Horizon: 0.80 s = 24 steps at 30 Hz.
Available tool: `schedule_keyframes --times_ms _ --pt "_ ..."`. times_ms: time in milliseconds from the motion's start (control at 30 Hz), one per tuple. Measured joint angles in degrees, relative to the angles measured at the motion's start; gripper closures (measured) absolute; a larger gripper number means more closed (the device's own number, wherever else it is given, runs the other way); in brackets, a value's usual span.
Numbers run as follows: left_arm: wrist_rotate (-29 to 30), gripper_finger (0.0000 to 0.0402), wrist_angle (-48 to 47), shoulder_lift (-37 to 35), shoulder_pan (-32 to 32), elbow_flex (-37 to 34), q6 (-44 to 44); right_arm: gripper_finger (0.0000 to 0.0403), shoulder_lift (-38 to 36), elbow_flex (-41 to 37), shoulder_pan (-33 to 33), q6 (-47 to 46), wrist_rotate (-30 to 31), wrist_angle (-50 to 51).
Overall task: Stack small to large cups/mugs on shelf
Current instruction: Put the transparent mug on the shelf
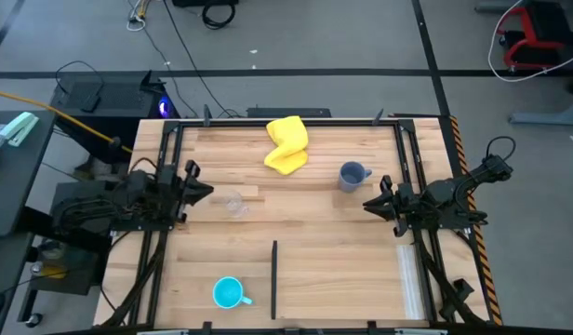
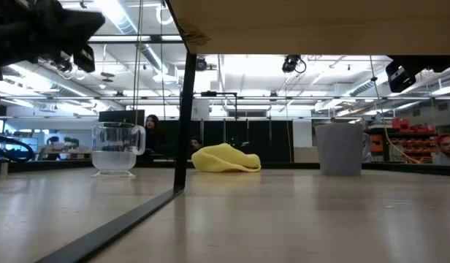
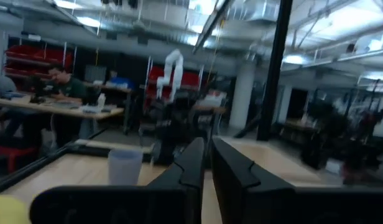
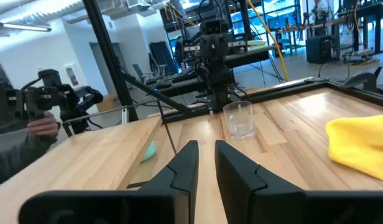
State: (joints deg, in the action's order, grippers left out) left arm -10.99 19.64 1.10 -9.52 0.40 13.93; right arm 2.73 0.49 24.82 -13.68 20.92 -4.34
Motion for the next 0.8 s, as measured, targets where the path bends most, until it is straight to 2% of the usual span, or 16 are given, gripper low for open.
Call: schedule_keyframes --times_ms 267,400,567,667,800 --pt "1.44 0.0378 11.44 0.00 0.02 0.07 -2.00 0.0341 0.01 0.00 0.00 -0.29 -0.01 -0.01" --pt "5.03 0.0375 10.18 0.68 0.00 3.75 0.69 0.0341 0.00 0.00 0.00 -0.25 0.01 -0.04" --pt "6.32 0.0370 7.90 4.61 0.00 10.08 -1.38 0.0341 0.00 0.00 0.00 0.27 0.01 -0.47" --pt "13.48 0.0373 -5.49 7.82 0.00 16.70 -1.33 0.0341 0.00 0.00 0.00 0.32 0.01 -0.78" --pt "31.10 0.0380 -34.65 15.07 0.00 27.44 2.61 0.0341 0.02 0.00 0.00 0.32 0.01 -0.75"
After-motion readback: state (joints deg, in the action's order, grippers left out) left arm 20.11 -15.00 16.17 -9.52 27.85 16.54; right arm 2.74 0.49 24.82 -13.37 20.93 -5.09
